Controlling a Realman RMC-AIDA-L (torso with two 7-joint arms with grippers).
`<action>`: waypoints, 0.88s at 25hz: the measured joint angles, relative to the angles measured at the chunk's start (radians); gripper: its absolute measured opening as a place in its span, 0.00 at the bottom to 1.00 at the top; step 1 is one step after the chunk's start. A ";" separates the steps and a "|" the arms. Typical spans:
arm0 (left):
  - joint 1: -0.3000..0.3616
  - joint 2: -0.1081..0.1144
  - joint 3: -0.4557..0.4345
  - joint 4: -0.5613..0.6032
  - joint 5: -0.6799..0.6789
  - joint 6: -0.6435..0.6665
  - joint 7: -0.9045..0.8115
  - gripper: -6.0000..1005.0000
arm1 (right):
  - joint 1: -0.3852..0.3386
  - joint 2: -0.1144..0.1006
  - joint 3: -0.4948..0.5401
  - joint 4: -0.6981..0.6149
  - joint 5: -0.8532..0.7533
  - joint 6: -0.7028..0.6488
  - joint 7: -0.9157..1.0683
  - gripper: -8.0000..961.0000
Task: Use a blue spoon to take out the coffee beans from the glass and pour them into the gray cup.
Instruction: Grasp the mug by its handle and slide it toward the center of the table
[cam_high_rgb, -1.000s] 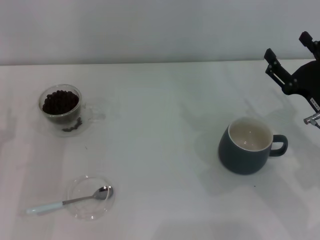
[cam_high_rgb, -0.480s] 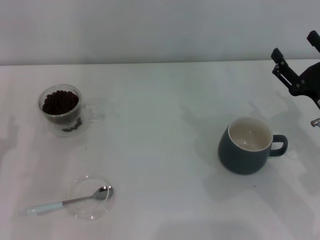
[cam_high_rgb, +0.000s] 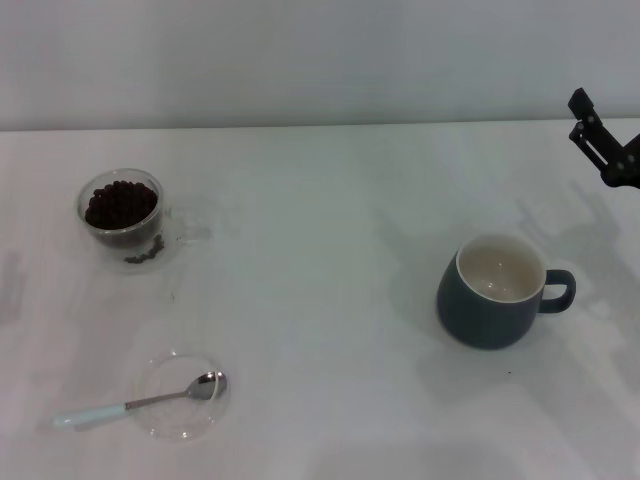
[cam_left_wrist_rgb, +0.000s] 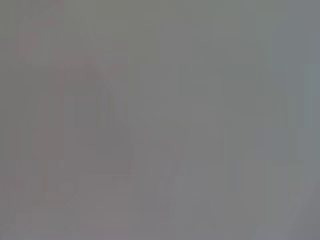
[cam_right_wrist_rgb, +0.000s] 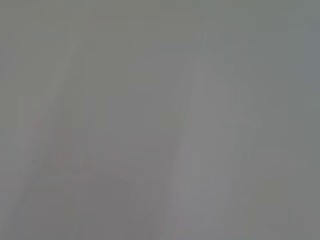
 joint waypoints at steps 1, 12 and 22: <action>0.007 0.000 0.000 0.000 0.005 0.008 -0.023 0.64 | -0.001 0.000 0.000 0.000 0.000 -0.006 0.000 0.91; 0.057 0.002 0.001 0.000 0.059 0.050 -0.183 0.64 | 0.002 -0.002 0.032 0.011 0.000 -0.014 0.000 0.91; 0.058 0.001 0.008 0.001 0.119 0.092 -0.225 0.64 | -0.003 -0.002 0.045 0.009 0.002 -0.017 -0.001 0.91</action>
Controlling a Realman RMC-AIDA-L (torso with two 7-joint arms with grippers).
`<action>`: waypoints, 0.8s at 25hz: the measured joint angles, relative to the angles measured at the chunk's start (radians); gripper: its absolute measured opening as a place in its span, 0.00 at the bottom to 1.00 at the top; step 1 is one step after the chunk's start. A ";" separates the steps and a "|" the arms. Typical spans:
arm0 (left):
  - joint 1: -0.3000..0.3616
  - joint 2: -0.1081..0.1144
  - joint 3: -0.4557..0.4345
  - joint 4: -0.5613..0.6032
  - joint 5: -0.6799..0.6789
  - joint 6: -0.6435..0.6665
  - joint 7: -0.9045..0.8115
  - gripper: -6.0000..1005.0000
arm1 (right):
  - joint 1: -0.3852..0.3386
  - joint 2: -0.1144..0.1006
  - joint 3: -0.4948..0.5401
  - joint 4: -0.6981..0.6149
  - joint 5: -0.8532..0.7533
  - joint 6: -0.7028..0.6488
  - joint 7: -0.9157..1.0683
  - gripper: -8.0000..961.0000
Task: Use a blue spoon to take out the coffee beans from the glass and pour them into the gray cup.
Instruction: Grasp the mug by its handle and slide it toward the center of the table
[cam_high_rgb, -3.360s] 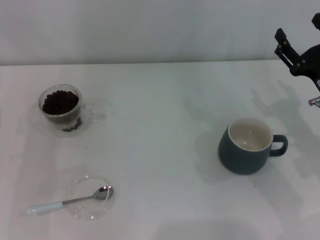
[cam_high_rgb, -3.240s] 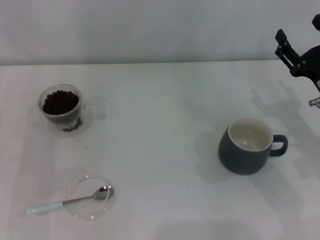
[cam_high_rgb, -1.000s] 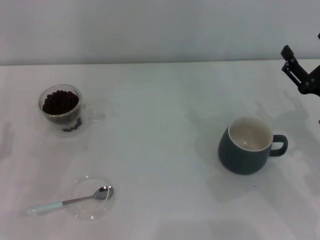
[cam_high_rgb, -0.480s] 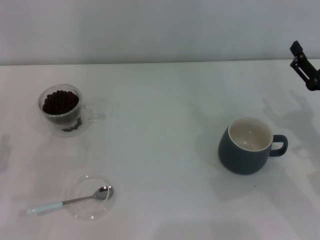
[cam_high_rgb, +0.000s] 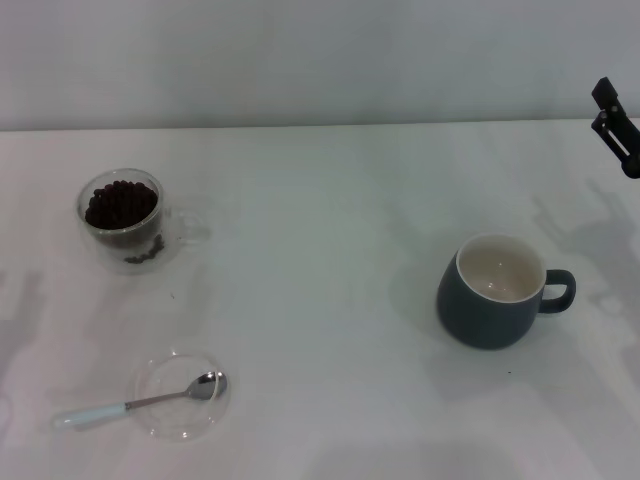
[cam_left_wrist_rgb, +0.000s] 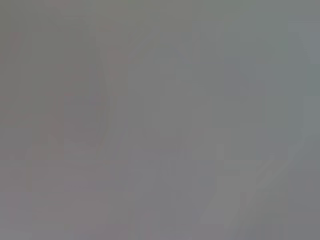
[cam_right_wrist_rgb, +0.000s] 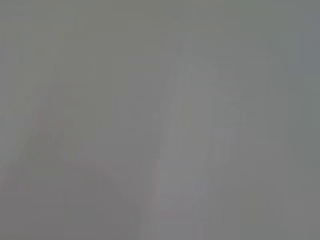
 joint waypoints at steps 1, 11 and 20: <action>0.001 0.000 0.003 0.000 0.006 0.002 0.000 0.64 | 0.000 0.000 0.003 0.000 0.000 0.000 0.000 0.91; 0.017 -0.004 0.050 -0.013 0.022 0.004 -0.052 0.64 | 0.009 0.000 0.039 -0.001 -0.001 0.006 0.000 0.91; -0.001 -0.006 0.069 -0.008 0.040 0.003 -0.064 0.64 | 0.009 0.001 0.048 -0.001 -0.001 0.004 0.000 0.91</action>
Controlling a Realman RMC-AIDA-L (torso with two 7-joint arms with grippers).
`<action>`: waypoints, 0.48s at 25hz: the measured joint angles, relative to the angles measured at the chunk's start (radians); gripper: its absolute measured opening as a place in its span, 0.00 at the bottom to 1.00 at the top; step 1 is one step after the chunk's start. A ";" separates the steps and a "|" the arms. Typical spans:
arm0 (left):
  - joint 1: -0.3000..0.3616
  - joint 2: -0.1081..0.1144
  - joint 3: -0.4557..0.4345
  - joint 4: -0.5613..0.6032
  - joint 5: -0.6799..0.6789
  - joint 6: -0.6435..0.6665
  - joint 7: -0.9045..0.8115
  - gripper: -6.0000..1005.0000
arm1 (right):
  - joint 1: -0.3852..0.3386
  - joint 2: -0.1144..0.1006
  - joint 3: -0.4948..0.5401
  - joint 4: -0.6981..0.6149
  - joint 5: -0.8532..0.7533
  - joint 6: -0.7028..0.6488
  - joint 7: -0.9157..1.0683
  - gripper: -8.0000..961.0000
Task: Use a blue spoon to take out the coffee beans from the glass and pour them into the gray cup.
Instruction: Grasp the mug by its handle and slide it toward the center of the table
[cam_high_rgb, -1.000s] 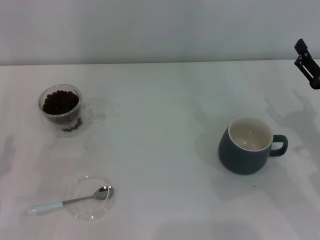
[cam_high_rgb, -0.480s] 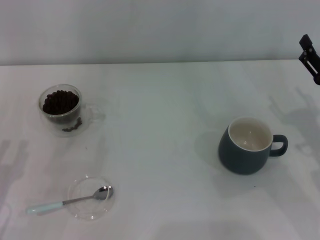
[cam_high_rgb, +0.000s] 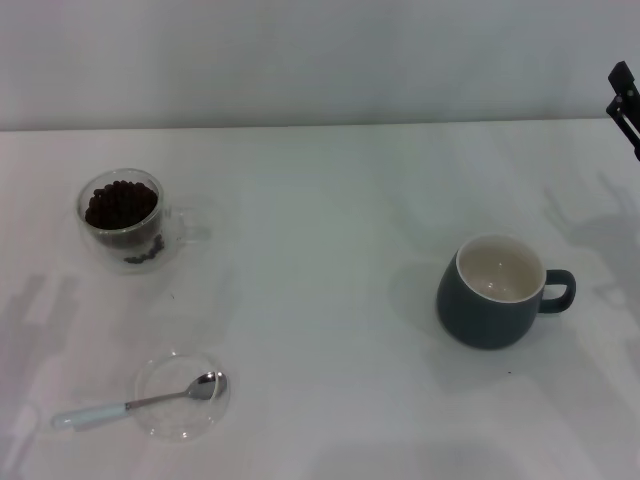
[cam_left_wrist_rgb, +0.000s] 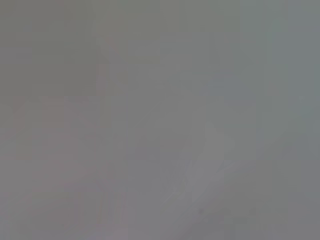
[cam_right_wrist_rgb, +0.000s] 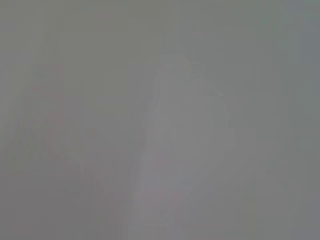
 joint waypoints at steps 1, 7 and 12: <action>0.000 0.000 0.000 0.001 0.002 0.000 0.002 0.64 | 0.000 0.000 0.000 0.000 0.000 0.000 0.000 0.91; 0.001 -0.002 0.000 -0.004 0.004 0.001 0.008 0.64 | -0.007 -0.001 0.009 -0.006 0.000 -0.002 0.000 0.91; 0.022 -0.002 0.003 -0.017 0.006 0.001 0.015 0.64 | -0.005 -0.001 0.012 -0.004 0.001 -0.004 0.000 0.91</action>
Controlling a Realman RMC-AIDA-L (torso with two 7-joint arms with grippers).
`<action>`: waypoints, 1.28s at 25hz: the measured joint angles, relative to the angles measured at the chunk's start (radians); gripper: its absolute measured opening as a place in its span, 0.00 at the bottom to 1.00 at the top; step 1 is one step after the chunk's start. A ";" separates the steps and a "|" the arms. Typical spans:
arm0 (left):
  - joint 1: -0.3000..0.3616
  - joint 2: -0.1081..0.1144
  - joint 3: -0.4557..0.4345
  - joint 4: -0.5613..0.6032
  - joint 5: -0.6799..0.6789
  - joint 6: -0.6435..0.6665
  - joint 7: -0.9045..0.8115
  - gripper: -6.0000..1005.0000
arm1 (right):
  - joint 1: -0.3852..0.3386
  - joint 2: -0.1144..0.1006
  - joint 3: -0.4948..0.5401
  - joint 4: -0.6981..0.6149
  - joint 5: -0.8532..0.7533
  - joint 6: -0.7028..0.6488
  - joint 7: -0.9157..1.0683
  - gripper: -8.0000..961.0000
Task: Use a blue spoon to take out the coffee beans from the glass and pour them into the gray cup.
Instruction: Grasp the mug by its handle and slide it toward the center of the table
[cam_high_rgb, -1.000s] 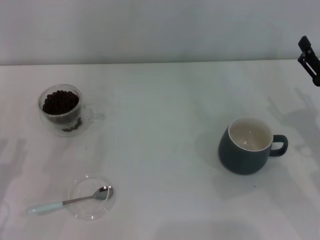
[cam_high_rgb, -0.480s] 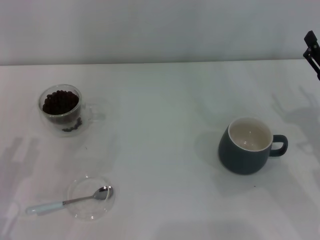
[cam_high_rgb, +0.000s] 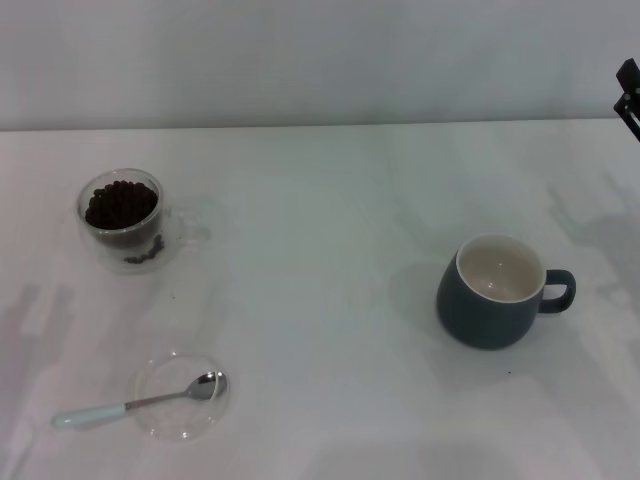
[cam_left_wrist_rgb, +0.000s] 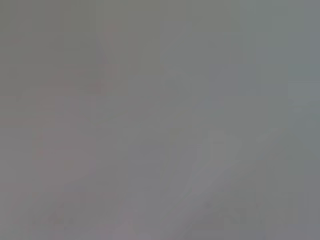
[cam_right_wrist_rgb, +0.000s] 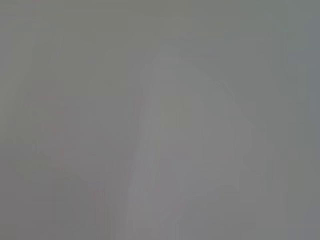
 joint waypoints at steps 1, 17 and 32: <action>0.004 0.000 0.003 -0.002 0.000 0.000 0.001 0.64 | -0.001 0.000 0.000 -0.001 0.000 0.000 0.000 0.91; 0.113 0.015 0.101 0.072 -0.011 -0.009 0.116 0.64 | -0.126 -0.034 -0.035 -0.003 -0.153 -0.035 0.164 0.91; 0.137 0.024 0.092 0.189 -0.106 -0.082 0.201 0.64 | -0.222 -0.023 -0.039 0.188 -0.303 -0.126 0.310 0.91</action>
